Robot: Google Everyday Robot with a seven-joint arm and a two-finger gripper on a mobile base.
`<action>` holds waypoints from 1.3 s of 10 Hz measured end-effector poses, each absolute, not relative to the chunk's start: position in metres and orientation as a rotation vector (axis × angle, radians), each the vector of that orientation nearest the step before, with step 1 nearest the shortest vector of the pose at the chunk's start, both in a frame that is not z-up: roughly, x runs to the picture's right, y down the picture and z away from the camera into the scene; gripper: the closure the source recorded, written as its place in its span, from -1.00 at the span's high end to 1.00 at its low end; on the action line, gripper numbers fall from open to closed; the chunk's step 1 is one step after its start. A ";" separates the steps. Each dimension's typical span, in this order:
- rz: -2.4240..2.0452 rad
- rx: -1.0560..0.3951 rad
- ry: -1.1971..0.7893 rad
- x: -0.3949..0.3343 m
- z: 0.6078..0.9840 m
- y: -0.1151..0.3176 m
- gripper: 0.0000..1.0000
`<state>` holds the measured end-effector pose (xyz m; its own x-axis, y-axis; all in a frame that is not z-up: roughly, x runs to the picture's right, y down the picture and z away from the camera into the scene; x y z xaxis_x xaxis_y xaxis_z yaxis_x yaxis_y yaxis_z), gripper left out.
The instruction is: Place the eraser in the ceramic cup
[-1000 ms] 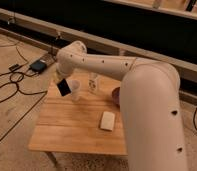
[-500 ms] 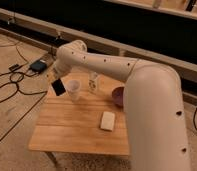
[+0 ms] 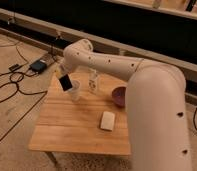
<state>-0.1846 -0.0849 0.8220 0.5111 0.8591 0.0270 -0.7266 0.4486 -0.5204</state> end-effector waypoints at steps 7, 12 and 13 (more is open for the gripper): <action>1.016 -0.430 -0.286 -0.174 0.842 -0.084 -1.00; 0.996 -0.419 -0.277 -0.172 0.850 -0.075 -0.96; 0.987 -0.417 -0.273 -0.171 0.851 -0.072 -0.71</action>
<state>-0.1710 -0.0721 0.8511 0.5268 0.8493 0.0350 -0.7466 0.4820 -0.4584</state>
